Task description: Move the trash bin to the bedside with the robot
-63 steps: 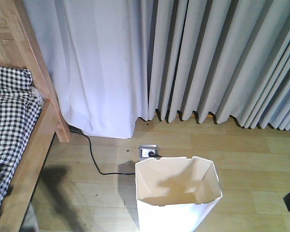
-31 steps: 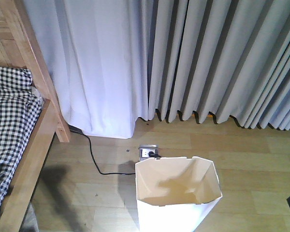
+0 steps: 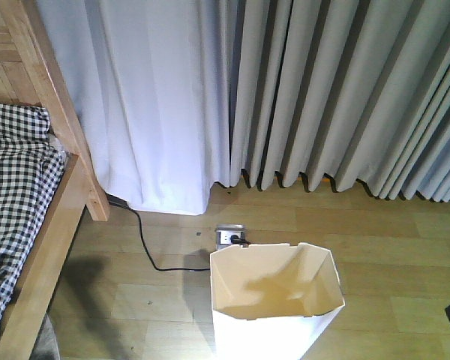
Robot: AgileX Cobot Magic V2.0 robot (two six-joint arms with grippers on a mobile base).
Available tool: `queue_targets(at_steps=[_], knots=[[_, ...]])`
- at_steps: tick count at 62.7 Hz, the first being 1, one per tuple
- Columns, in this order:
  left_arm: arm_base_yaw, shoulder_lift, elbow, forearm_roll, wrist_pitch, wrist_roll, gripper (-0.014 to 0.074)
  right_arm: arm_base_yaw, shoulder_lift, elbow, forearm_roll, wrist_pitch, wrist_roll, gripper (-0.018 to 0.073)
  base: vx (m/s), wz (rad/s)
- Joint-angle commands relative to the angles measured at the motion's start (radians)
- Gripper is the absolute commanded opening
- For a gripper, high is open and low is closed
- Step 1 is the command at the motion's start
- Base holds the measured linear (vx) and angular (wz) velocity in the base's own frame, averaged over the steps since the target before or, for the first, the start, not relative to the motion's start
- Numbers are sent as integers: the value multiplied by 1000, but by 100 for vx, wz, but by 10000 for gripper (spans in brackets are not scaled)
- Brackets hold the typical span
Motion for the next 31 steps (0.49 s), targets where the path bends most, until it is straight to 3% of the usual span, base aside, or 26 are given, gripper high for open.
queue_targets(at_steps=[1, 31], knots=[[3, -5, -24, -5, -77, -4, -6, 2, -12, 20, -21, -68, -3, -9, 0, 0], [3, -5, -24, -5, -77, -4, -6, 2, -12, 20, -21, -68, -3, -9, 0, 0]])
